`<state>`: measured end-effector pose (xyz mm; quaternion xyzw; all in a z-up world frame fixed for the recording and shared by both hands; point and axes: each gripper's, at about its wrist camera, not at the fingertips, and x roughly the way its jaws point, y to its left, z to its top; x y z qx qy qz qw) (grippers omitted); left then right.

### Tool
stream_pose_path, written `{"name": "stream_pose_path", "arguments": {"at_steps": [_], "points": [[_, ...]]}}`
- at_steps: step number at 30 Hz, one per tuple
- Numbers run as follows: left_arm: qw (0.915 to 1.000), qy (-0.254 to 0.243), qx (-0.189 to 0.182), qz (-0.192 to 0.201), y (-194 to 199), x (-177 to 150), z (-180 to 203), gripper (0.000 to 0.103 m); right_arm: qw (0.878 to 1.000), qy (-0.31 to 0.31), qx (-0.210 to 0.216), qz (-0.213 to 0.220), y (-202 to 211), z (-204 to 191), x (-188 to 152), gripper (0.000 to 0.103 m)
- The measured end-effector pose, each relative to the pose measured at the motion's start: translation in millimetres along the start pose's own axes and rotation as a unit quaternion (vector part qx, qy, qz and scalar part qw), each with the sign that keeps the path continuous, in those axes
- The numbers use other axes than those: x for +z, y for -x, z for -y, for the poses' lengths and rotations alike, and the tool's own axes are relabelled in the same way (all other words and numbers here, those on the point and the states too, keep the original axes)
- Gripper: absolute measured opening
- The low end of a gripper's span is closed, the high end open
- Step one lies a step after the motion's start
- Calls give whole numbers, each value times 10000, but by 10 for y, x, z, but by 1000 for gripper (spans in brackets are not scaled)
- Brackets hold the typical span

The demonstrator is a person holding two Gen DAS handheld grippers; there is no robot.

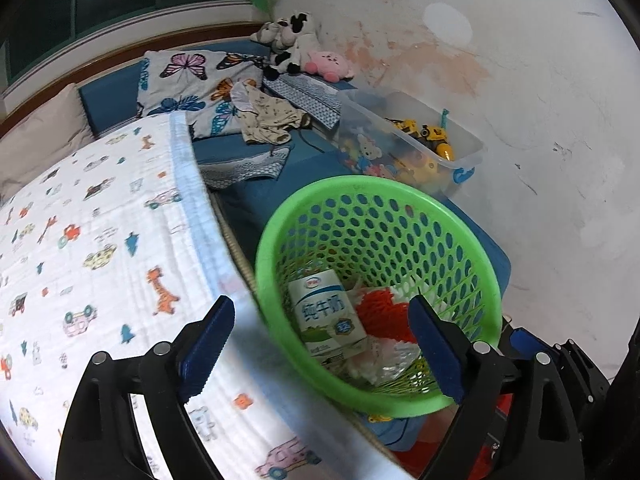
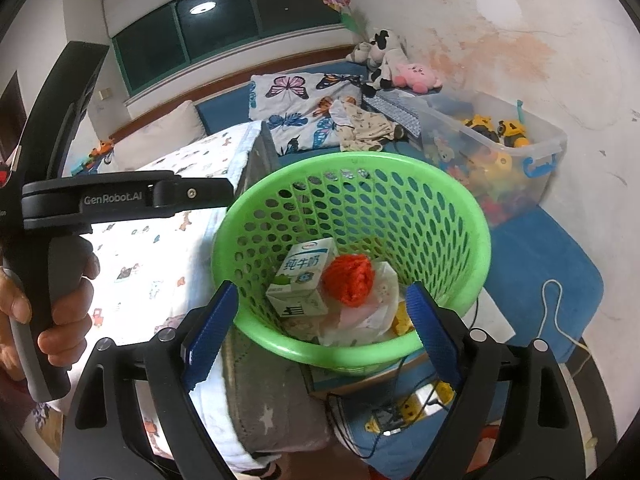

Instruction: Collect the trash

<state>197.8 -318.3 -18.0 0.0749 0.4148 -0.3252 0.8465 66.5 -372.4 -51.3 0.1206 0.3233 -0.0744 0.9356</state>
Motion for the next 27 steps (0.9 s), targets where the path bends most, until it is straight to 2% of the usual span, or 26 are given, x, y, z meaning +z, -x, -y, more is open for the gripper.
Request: {"name": "stream_pose_path", "arguments": {"at_steps": [11,16,18,27], "points": [[9992,195,294,163,243,-142,-320,88,9999,69,119,52,35,-199,18,87],[9979,264,521,289,386,-220,-485,88,9997,111,208,33,25,-319,25,87],[9969,268,645,352,447,-248,-546,95,9996,142,251,28,21,-382,21,87],[9912,362,1078,677,765,-423,-875,96,9987,289,422,30,0,-661,55,89]]}}
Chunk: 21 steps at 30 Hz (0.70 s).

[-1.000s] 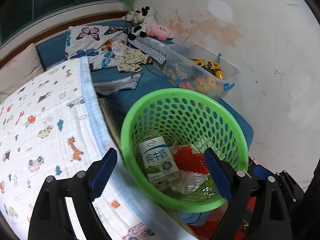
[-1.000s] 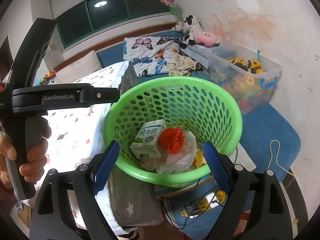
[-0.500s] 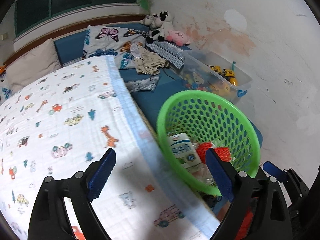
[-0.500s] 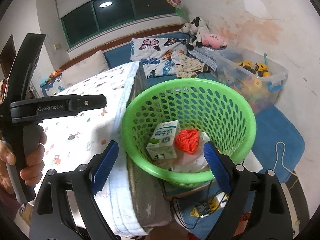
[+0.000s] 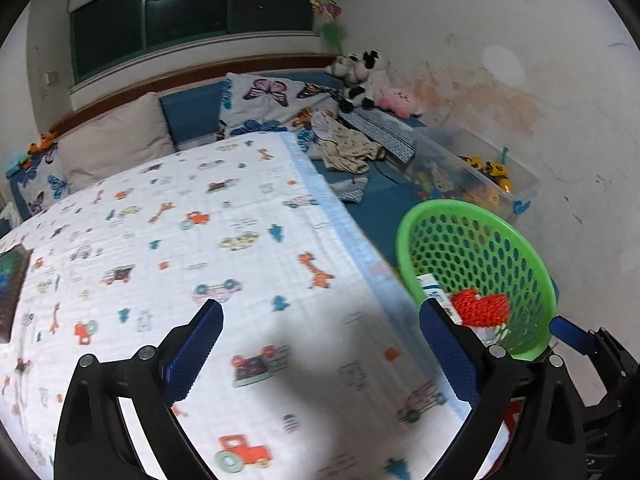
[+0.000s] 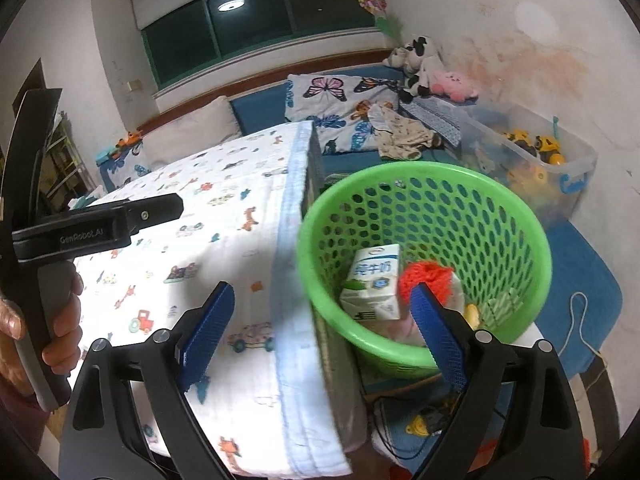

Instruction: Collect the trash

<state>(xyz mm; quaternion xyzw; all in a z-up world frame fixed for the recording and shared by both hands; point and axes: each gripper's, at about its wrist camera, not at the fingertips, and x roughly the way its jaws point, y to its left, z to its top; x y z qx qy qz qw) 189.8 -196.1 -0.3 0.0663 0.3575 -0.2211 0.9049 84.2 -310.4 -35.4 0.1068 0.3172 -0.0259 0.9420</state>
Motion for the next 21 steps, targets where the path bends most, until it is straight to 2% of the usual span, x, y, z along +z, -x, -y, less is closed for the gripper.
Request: {"name": "stream_pose_path", "arguments": {"at_steps": [14,21], "points": [[9972,387,598,220,335,-251,-599,96,9993,293,213,29,-72,-457,76,91],[9935,369,1005,391,532,-384,-753,96,9980,532,325,51,-104,-728,116,92]]}}
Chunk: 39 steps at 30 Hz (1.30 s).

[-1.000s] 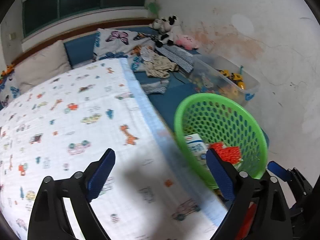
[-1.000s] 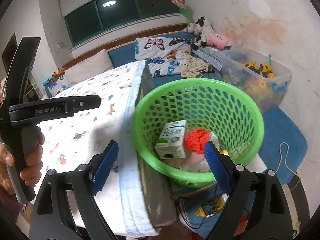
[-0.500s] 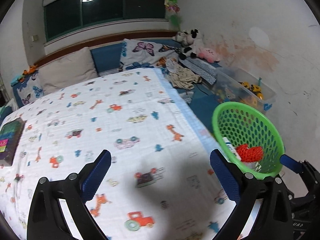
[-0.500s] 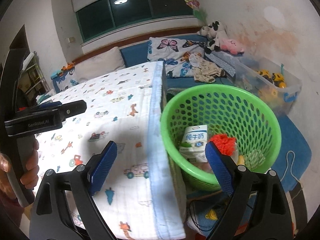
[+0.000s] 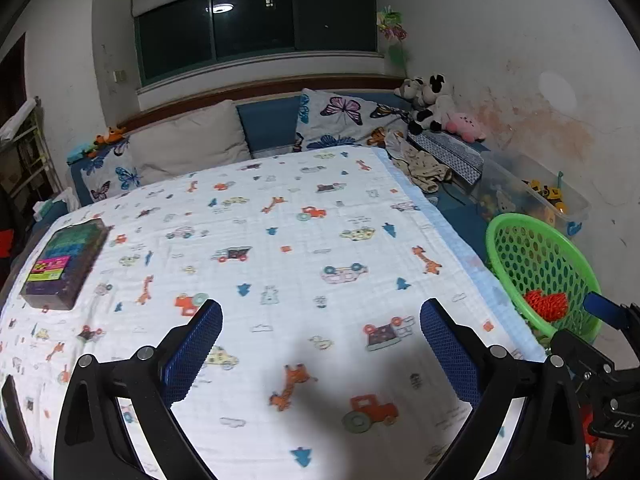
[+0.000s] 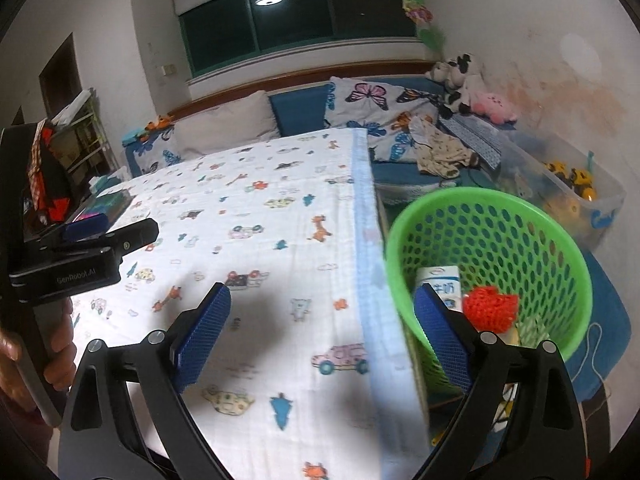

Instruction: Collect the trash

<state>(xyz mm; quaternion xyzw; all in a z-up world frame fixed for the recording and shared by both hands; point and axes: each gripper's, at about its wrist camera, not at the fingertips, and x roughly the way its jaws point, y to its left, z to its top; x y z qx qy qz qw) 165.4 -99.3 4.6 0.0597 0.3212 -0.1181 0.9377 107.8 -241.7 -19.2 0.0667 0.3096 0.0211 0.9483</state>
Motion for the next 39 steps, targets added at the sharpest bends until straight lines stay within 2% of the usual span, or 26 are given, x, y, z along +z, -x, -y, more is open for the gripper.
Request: {"name": "stream_pose_path", "arguments": {"at_steps": [6,15,23,31,39], "points": [[9998,103,172,32,79,-52,-192,96,9999,126,109,-5,-39,-155,39,92],[9990,368,211,-109,145,-192,-468,96,9995,224,217,-2,-99,-370,83,94],[9975,542,450,-21,277,-304,-684,96,9996,158,249,-39,-98,-500,96,95],[9948,799,628,-11,389,-411,-925,96,9996,267,67,-76,-75,-636,61,96],[9932,744,887,92,521,-517,-975,96,9993,348,-66,-100,-41,-703,23,98]]}}
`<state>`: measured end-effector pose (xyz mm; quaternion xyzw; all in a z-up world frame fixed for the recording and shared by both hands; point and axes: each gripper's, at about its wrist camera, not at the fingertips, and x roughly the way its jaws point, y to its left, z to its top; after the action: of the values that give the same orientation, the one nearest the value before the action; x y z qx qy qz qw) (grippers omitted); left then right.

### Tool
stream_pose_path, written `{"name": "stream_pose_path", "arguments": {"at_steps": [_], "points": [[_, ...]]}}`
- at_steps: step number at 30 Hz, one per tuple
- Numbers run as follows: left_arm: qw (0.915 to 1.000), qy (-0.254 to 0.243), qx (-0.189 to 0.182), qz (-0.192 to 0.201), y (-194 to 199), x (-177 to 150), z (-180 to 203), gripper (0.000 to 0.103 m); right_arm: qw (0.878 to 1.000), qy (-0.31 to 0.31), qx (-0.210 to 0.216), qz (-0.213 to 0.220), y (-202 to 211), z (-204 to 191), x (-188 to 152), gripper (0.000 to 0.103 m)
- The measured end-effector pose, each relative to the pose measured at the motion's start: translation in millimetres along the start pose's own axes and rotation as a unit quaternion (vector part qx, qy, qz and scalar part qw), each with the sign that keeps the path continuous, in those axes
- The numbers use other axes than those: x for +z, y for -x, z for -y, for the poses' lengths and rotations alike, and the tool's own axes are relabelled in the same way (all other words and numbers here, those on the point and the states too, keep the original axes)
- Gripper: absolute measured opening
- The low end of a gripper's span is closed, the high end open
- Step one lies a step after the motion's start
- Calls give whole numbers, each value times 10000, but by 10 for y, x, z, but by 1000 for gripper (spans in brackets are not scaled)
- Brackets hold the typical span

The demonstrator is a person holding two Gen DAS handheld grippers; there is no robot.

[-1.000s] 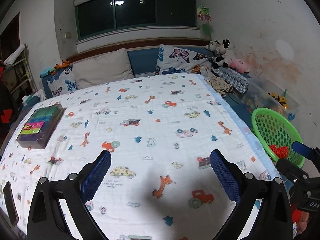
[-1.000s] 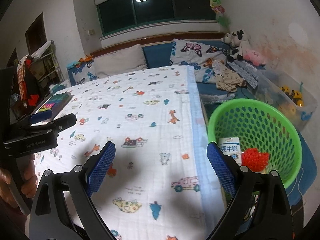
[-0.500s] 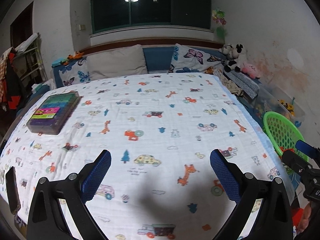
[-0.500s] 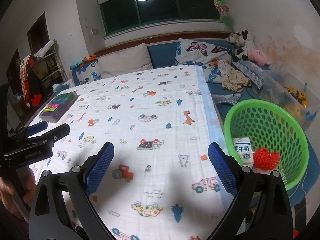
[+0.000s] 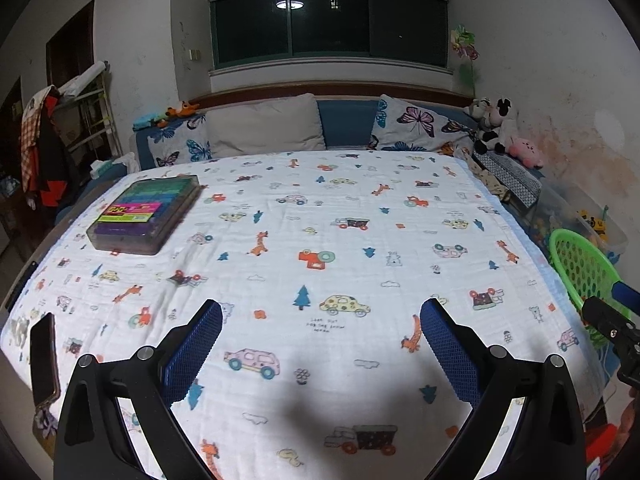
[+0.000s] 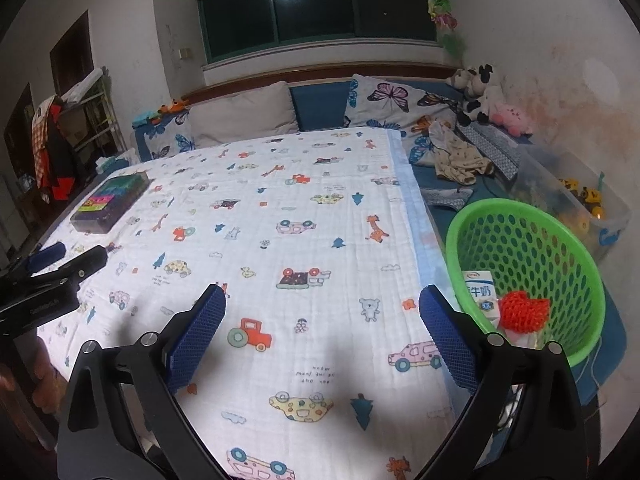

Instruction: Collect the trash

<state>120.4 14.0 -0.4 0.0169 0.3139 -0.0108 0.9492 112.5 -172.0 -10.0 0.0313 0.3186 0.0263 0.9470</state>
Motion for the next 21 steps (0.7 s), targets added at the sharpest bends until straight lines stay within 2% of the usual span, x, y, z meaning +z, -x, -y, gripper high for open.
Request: {"name": "stream_pose_path", "arguments": {"at_steps": [10,21], "points": [[9994,-167,198,226,180,-48,38,96,10000,61,-50,-29,30,-56,-52,98],[9991,-222,259,255,244,-109,51,96,9999,93,-33,-30,64,-86,-92,98]]}}
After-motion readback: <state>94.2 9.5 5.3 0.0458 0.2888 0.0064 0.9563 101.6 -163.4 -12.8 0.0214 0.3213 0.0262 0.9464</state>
